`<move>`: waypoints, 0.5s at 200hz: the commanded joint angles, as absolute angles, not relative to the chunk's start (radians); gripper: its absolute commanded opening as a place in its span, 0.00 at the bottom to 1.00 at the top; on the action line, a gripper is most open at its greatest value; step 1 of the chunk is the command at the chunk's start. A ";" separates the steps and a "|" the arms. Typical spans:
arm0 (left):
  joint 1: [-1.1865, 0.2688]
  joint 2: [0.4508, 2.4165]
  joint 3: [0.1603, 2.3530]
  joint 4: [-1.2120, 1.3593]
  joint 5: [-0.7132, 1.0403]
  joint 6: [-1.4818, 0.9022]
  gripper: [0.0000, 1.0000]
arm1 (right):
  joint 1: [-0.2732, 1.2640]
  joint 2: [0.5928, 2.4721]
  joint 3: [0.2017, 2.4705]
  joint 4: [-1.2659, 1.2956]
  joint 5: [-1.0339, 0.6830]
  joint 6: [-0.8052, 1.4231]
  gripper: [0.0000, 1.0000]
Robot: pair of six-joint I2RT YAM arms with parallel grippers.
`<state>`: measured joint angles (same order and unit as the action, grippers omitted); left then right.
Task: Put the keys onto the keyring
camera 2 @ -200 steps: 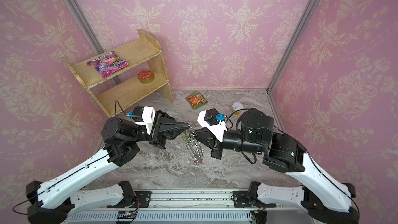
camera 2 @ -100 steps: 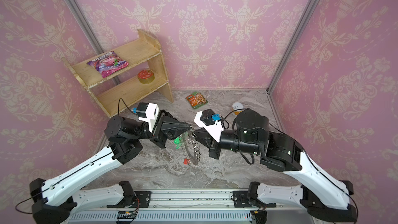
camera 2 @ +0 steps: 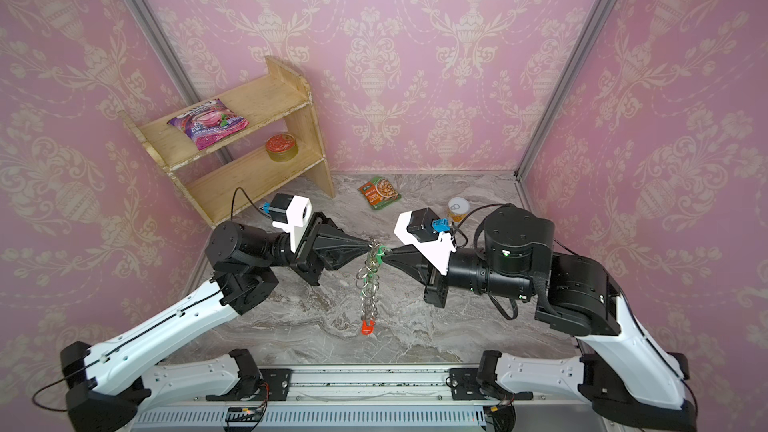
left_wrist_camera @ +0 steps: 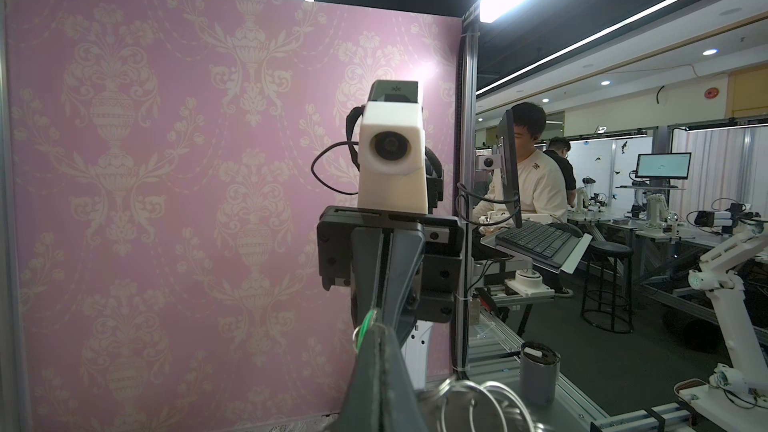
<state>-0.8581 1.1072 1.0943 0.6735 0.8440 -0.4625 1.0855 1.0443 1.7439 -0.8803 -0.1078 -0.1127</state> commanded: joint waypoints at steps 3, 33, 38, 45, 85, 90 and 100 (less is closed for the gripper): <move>-0.850 1.108 1.138 0.723 0.871 -0.489 0.00 | 1.093 1.066 1.772 -0.923 -0.114 -0.142 0.00; -0.850 1.114 1.143 0.707 0.883 -0.491 0.00 | 1.094 1.065 1.792 -0.942 -0.081 -0.152 0.00; -0.850 1.114 1.144 0.701 0.887 -0.489 0.00 | 1.093 1.067 1.798 -0.948 -0.078 -0.154 0.00; -0.850 1.112 1.143 0.689 0.889 -0.484 0.00 | 1.094 1.071 1.810 -0.959 -0.075 -0.156 0.00; -0.849 1.087 1.119 0.599 0.874 -0.416 0.00 | 1.094 1.097 1.869 -1.003 -0.083 -0.164 0.00; -0.848 1.083 1.115 0.594 0.869 -0.408 0.00 | 1.093 1.100 1.874 -1.007 -0.084 -0.165 0.00; -0.849 1.075 1.107 0.586 0.859 -0.395 0.00 | 1.094 1.109 1.883 -1.014 -0.086 -0.168 0.00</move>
<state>-0.8581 1.1118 1.1046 0.6056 0.8597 -0.4500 1.0893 1.0904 1.8465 -0.9848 -0.0887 -0.1471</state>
